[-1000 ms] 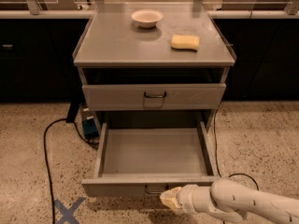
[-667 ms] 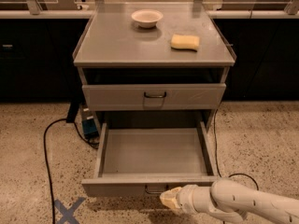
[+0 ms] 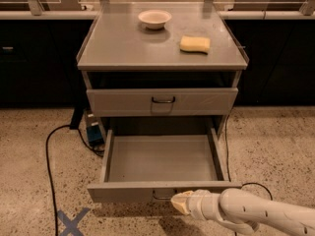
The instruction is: Close middle drawer
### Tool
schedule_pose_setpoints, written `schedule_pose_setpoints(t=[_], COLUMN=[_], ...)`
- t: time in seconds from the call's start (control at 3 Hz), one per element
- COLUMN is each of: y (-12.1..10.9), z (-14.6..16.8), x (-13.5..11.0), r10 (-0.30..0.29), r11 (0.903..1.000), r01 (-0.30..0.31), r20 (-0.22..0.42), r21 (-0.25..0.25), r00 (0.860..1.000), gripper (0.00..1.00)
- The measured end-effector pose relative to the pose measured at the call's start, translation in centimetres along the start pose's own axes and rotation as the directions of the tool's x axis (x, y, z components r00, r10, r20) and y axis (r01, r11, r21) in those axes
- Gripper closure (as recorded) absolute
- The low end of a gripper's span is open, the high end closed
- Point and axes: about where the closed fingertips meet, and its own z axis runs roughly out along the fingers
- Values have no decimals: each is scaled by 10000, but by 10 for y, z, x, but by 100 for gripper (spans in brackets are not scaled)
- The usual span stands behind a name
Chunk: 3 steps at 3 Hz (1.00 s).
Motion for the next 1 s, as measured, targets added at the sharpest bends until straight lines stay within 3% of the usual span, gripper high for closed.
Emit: schedule_pose_setpoints(t=[0.33,0.67,1.0], y=[-22,-22,-41], z=[4,4,10], x=[-16,-16,-28], r10=[-415,-415,-604], r11=[9954,9954,9881], r01=[401,401,550], r20=[142,142,333], r21=[865,865,1437], r00=[9990,9990,9976], gripper=[100,100,100])
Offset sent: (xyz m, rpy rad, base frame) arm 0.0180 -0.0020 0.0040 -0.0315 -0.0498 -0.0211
